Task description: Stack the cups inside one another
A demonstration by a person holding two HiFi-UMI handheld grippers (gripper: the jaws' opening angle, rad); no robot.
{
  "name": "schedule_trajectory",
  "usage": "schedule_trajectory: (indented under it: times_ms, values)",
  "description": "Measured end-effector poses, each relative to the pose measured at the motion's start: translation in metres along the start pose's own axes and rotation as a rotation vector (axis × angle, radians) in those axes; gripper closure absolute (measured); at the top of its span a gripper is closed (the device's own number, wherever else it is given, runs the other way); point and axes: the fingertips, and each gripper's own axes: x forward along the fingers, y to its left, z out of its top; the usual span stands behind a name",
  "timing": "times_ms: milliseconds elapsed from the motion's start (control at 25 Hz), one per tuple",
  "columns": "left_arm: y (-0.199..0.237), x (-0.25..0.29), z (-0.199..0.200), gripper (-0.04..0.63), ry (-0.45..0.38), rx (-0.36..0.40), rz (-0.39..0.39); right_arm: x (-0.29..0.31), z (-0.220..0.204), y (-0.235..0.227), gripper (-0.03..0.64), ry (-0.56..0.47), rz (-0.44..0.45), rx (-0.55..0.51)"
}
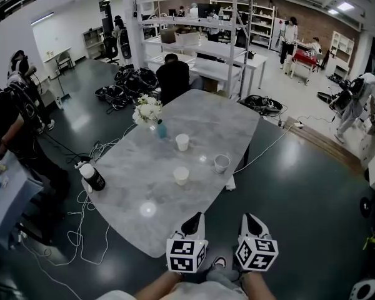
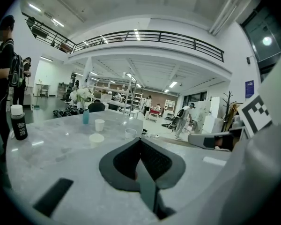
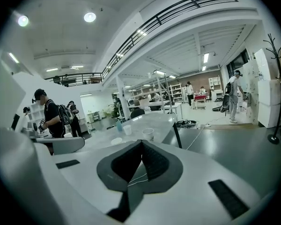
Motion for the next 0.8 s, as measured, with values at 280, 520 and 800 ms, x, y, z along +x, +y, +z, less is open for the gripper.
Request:
schedule_trajectory:
  times_ms: [280, 520, 800]
  values:
    - [-0.012, 0.065, 0.013, 0.600, 0.014, -0.008, 0.050, 0.053, 0.024, -0.044, 0.609, 0.028, 0.051, -0.007]
    - [-0.013, 0.104, 0.006, 0.600, 0.022, -0.019, 0.123, 0.094, 0.025, -0.071, 0.609, 0.058, 0.126, -0.019]
    - [0.012, 0.125, 0.001, 0.600, 0.035, -0.067, 0.252, 0.150, 0.028, -0.064, 0.609, 0.105, 0.262, -0.054]
